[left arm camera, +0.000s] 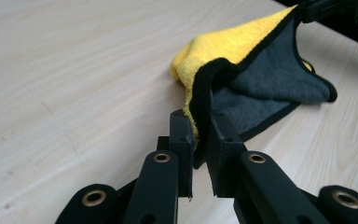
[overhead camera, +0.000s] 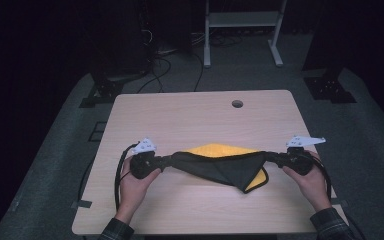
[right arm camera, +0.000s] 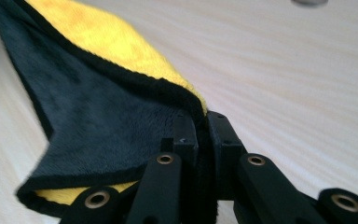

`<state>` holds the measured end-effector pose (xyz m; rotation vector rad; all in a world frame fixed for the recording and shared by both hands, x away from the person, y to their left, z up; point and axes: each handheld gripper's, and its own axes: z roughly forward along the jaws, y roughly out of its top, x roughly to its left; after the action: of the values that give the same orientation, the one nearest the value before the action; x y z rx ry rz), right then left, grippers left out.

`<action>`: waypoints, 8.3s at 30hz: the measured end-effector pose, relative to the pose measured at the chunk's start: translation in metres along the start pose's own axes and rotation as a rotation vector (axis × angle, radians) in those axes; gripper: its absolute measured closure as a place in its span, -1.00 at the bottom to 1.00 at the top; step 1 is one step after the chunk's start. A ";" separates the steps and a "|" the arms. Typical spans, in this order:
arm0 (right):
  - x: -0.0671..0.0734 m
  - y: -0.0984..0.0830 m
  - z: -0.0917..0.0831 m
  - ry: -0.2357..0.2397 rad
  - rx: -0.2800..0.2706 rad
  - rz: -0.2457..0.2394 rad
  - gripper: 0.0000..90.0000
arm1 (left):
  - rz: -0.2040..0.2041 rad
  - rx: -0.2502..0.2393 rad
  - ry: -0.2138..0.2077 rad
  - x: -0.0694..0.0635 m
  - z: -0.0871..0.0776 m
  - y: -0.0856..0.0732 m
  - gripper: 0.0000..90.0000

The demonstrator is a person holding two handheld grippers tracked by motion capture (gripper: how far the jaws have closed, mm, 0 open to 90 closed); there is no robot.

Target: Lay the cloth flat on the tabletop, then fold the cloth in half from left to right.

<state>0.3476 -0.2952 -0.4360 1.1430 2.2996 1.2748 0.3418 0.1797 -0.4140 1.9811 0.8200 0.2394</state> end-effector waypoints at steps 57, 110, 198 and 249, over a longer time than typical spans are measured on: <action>0.025 0.069 -0.093 0.074 -0.214 -0.095 0.85 | 0.066 -0.120 -0.043 0.007 -0.068 0.045 0.82; -0.063 0.045 0.048 -0.179 -0.049 0.110 0.40 | -0.113 0.059 0.170 0.109 0.032 0.017 0.58; -0.028 -0.049 0.012 -0.263 0.099 0.064 -0.61 | -0.162 0.024 0.065 0.014 0.033 -0.024 0.91; -0.029 -0.049 0.013 -0.258 0.100 0.058 -0.62 | 0.003 -0.004 -0.239 -0.067 0.150 0.062 0.91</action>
<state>0.3488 -0.3240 -0.4863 1.3308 2.1730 0.9746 0.3902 0.0123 -0.4323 1.9614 0.6620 0.0043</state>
